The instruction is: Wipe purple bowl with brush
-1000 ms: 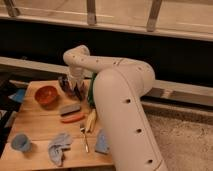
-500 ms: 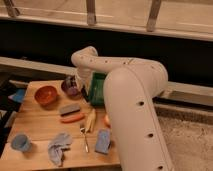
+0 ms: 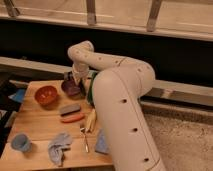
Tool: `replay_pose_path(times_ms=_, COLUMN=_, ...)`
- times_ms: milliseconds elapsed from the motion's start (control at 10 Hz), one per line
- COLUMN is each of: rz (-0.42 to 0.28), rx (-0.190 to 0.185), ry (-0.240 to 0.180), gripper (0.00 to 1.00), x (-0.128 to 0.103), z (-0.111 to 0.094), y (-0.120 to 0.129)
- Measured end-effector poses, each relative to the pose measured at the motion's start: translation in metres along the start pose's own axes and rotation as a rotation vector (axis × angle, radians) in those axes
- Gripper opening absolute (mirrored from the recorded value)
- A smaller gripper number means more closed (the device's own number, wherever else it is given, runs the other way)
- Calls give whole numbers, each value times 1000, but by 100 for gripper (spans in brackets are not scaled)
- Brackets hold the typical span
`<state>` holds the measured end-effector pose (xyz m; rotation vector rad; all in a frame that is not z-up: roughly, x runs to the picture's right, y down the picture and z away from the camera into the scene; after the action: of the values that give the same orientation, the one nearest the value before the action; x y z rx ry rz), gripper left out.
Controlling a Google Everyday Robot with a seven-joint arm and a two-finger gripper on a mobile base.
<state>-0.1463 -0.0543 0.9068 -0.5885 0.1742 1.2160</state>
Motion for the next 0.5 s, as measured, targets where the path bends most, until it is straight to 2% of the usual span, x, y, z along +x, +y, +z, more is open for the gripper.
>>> replay_pose_path(times_ms=300, rz=-35, rx=-19, ry=20, gripper=0, x=18, z=6, y=22)
replay_pose_path(times_ms=500, rz=-19, rx=-27, ry=39, gripper=0, x=36, z=10, y=27)
